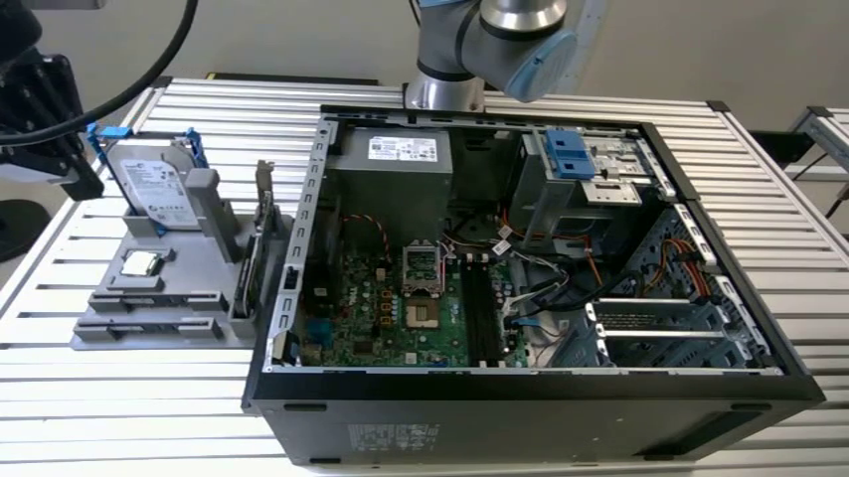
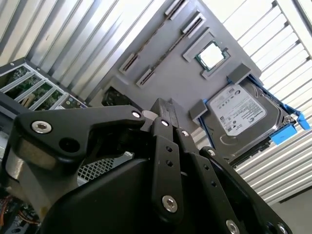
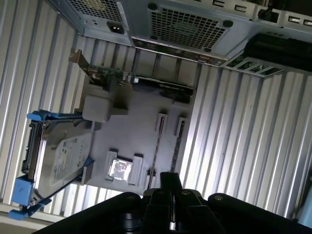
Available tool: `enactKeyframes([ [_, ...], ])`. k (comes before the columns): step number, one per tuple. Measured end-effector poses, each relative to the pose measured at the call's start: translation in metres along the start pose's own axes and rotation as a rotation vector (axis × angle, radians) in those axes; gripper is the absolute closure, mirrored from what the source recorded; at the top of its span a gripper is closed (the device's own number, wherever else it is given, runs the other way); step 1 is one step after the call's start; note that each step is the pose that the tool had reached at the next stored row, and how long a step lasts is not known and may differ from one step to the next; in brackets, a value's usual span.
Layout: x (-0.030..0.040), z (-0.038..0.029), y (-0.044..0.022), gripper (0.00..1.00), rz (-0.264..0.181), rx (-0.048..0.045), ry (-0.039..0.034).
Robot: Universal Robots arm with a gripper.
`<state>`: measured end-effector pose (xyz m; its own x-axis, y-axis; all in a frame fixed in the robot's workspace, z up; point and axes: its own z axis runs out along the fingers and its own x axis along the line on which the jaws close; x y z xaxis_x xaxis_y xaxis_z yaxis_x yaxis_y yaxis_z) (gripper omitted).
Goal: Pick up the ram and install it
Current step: 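Pick up the ram and move it above insertion slot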
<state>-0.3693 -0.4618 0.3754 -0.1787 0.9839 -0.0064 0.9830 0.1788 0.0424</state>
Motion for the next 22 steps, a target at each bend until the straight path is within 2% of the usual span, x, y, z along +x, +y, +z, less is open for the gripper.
enactKeyframes([
  [22, 0.0001, 0.0000, -0.0008, 1.00, 0.198, 0.0012, -0.0084],
])
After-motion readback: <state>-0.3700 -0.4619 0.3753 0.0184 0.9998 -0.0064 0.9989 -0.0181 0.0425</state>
